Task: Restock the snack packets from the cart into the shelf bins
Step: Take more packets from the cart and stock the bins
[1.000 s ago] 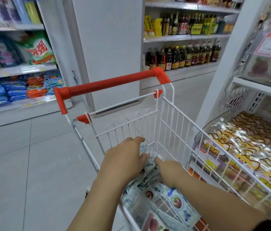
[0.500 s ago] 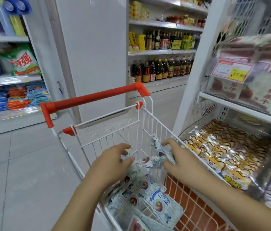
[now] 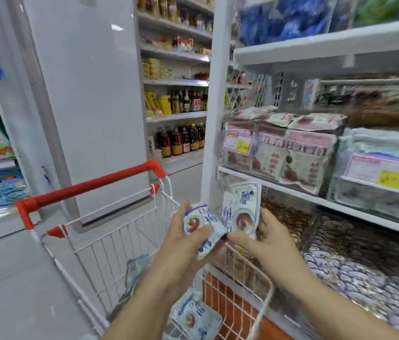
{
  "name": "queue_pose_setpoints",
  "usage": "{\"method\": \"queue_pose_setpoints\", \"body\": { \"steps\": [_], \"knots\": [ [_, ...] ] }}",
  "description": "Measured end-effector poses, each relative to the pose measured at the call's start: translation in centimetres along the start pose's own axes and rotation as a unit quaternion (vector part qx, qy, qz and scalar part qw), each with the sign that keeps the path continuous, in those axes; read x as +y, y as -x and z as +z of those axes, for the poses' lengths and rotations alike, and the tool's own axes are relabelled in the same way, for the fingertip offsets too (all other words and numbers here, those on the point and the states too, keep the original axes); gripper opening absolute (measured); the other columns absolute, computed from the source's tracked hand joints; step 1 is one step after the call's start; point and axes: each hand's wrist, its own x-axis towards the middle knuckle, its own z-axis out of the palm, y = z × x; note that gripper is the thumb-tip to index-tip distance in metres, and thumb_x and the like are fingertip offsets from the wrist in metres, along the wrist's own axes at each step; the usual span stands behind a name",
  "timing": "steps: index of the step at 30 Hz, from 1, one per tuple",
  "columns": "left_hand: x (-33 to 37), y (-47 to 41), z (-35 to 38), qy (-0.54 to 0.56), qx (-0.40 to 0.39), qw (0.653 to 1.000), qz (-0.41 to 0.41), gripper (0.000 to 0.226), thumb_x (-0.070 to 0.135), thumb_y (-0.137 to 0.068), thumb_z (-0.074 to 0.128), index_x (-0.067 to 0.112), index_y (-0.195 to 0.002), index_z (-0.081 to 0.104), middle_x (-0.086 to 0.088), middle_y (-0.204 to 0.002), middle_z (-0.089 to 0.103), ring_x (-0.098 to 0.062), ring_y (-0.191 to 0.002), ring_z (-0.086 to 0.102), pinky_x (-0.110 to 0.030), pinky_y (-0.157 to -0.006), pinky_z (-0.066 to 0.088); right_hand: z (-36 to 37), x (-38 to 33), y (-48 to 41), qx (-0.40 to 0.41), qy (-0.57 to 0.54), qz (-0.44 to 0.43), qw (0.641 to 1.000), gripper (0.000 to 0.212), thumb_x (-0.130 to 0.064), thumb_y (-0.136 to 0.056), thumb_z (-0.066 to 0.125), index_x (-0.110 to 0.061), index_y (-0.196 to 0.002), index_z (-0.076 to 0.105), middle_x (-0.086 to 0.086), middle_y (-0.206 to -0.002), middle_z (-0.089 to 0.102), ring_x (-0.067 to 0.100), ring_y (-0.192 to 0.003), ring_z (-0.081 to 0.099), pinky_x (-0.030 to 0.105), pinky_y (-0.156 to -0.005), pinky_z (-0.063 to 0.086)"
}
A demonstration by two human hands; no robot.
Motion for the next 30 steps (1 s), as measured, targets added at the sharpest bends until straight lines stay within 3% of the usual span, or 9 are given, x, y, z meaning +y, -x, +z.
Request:
{"method": "queue_pose_setpoints", "body": {
  "steps": [5,8,11,14,16,19,22,25,30],
  "knots": [
    [0.2,0.2,2.7,-0.122,-0.035,0.99,0.065,0.062,0.001,-0.096,0.06,0.056,-0.124,0.056,0.009,-0.131,0.046,-0.001,-0.111,0.059,-0.032,-0.08,0.054,-3.8,-0.6,2.0,0.034,-0.169,0.079,0.982,0.036,-0.016,-0.078,0.074,-0.011,-0.113,0.067,0.005,-0.108,0.076,0.022,-0.099,0.073,0.037,-0.091,0.054],
    [0.1,0.8,4.7,-0.256,-0.047,0.955,0.144,0.047,0.009,-0.098,0.062,0.05,-0.121,0.062,0.01,-0.121,0.051,0.017,-0.079,0.052,-0.025,-0.079,0.045,-6.2,-1.4,3.2,0.058,-0.097,0.063,0.992,0.021,-0.011,-0.093,0.065,-0.017,-0.113,0.066,-0.002,-0.11,0.076,0.012,-0.1,0.072,0.027,-0.088,0.053],
    [0.5,1.5,6.2,-0.373,-0.036,0.897,0.236,0.03,0.015,-0.098,0.062,0.042,-0.11,0.068,0.019,-0.117,0.062,0.021,-0.084,0.054,-0.005,-0.072,0.044,-9.1,-2.5,4.7,0.048,-0.015,0.039,0.998,0.02,-0.029,-0.099,0.059,-0.029,-0.118,0.06,-0.011,-0.117,0.071,0.009,-0.11,0.066,0.04,-0.102,0.048],
    [1.4,2.3,8.3,-0.452,-0.058,0.843,0.285,0.015,0.03,-0.099,0.061,0.043,-0.102,0.066,0.03,-0.106,0.063,0.023,-0.084,0.054,0.002,-0.071,0.041,-11.7,-4.8,6.2,-0.007,0.089,0.01,0.996,0.026,-0.039,-0.097,0.06,-0.037,-0.122,0.053,-0.023,-0.114,0.065,-0.003,-0.11,0.06,0.03,-0.103,0.047],
    [2.5,3.0,10.2,-0.448,-0.114,0.845,0.266,0.005,0.043,-0.095,0.062,0.044,-0.097,0.066,0.03,-0.099,0.067,0.024,-0.088,0.055,-0.003,-0.074,0.043,-13.3,-7.0,6.9,-0.075,0.122,0.004,0.99,0.027,-0.031,-0.097,0.064,-0.035,-0.122,0.054,-0.024,-0.109,0.066,-0.003,-0.107,0.061,0.025,-0.096,0.05],
    [3.0,3.3,12.6,-0.439,-0.21,0.831,0.27,0.039,0.046,-0.096,0.06,0.012,-0.078,0.063,0.007,-0.069,0.056,-0.006,-0.063,0.051,-0.024,-0.064,0.037,-15.5,-9.8,7.6,-0.121,0.176,-0.015,0.977,0.018,-0.029,-0.093,0.07,-0.034,-0.109,0.063,-0.026,-0.101,0.068,-0.004,-0.097,0.064,0.012,-0.076,0.047],
    [3.0,3.7,14.9,-0.394,-0.214,0.849,0.278,0.043,0.036,-0.099,0.061,0.008,-0.067,0.053,0.004,-0.061,0.039,-0.008,-0.056,0.036,-0.022,-0.056,0.028,-17.4,-10.8,7.8,-0.027,0.167,-0.016,0.985,0.02,-0.034,-0.082,0.079,-0.024,-0.097,0.072,-0.015,-0.095,0.073,0.002,-0.087,0.067,0.013,-0.069,0.048],
    [2.7,3.7,17.3,-0.334,-0.148,0.873,0.324,0.047,0.034,-0.099,0.06,-0.002,-0.073,0.046,-0.004,-0.065,0.033,-0.011,-0.059,0.031,-0.027,-0.058,0.024,-18.8,-10.6,8.2,0.045,-0.052,0.033,0.997,0.034,-0.022,-0.072,0.082,-0.006,-0.097,0.067,0.003,-0.079,0.072,0.01,-0.062,0.062,0.019,-0.055,0.045],
    [1.8,3.7,21.1,-0.24,-0.1,0.884,0.388,0.049,0.036,-0.099,0.059,0.007,-0.068,0.035,-0.006,-0.063,0.026,-0.011,-0.059,0.028,-0.029,-0.056,0.021,-19.8,-10.8,9.0,0.162,-0.168,0.006,0.972,0.019,-0.014,-0.081,0.074,-0.014,-0.088,0.056,-0.001,-0.072,0.069,0.01,-0.063,0.063,0.03,-0.066,0.048]
  ]
}}
